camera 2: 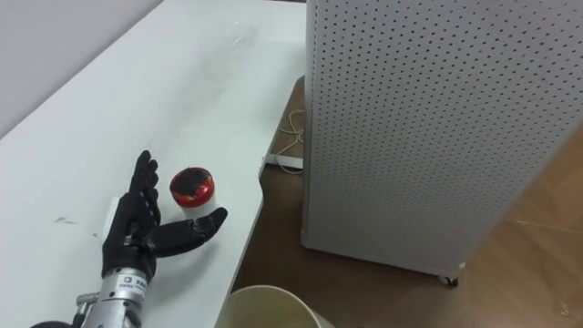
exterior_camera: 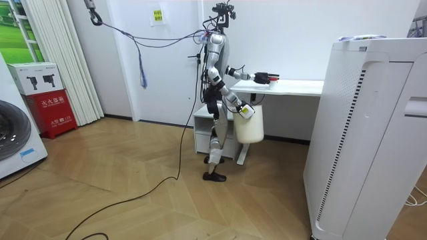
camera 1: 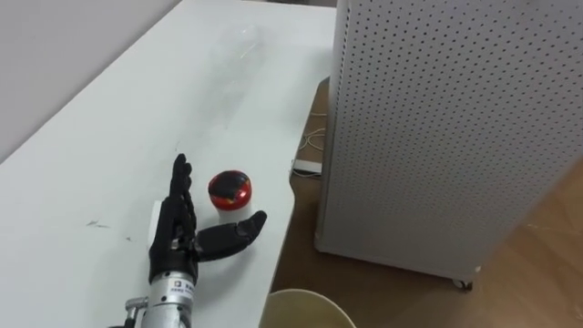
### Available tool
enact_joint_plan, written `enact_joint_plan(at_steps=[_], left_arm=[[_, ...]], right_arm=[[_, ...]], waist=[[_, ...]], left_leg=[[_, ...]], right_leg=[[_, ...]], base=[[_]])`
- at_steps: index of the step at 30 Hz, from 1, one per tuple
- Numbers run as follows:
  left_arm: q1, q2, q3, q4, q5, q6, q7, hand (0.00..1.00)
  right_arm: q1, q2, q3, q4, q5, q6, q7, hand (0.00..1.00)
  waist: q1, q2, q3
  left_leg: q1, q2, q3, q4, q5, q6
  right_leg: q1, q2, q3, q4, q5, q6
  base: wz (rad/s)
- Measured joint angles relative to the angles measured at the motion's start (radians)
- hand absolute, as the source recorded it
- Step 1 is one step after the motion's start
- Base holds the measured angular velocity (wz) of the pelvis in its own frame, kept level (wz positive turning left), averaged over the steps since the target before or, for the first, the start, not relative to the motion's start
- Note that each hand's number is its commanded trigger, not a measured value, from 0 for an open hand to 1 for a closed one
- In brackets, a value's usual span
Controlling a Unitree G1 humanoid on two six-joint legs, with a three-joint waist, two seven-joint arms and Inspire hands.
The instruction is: Pick garbage
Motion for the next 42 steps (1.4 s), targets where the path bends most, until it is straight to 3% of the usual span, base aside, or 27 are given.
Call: enact_joint_plan(at_steps=[6,14,15,16,37,42], left_arm=[[-0.036,-0.002,-0.011,0.018,-0.001,0.008,0.011,0.00],[-0.037,-0.002,-0.011,0.027,-0.002,0.022,0.024,0.00],[-0.038,-0.002,-0.011,0.027,-0.002,0.022,0.025,0.76],[-0.038,-0.001,-0.010,0.028,-0.002,0.022,0.026,1.00],[-0.100,0.004,-0.027,0.127,-0.001,0.023,0.022,1.00],[-0.101,0.004,-0.030,0.132,0.000,0.027,-0.006,1.00]], right_arm=[[-0.001,-0.011,0.029,0.000,0.000,0.023,-0.001,1.00],[-0.003,-0.019,0.029,0.000,0.000,0.024,-0.038,1.00],[-0.003,-0.020,0.029,0.000,0.000,0.024,-0.043,1.00],[-0.003,-0.021,0.029,0.000,0.000,0.024,-0.045,1.00],[-0.007,-0.037,0.048,0.000,-0.001,0.024,-0.081,1.00],[-0.009,-0.037,0.047,0.000,0.001,0.024,-0.092,1.00]], waist=[[-0.003,0.008,-0.0005],[-0.018,0.010,-0.0008],[-0.019,0.010,-0.0007],[-0.019,0.010,-0.0007],[-0.023,0.012,0.0013],[-0.024,0.011,0.0052]], left_leg=[[-0.002,0.000,0.002,-0.001,0.000,0.000],[-0.002,0.000,0.003,-0.002,0.000,0.000],[-0.002,0.000,0.003,-0.002,0.000,0.000],[-0.003,0.000,0.004,-0.002,0.000,0.000],[-0.022,-0.001,0.007,0.001,-0.001,0.001],[-0.022,0.000,0.017,0.001,-0.002,0.002]], right_leg=[[-0.005,0.000,0.004,0.002,0.000,0.000],[-0.007,0.000,0.004,0.007,0.001,0.001],[-0.011,0.000,0.005,0.012,0.001,0.001],[-0.012,0.000,0.005,0.015,0.001,0.001],[-0.045,0.002,0.024,0.030,0.001,0.002],[-0.047,0.001,0.025,0.031,0.001,0.002]], base=[[-0.03],[0.00],[0.00],[0.00],[-0.02],[0.00]])
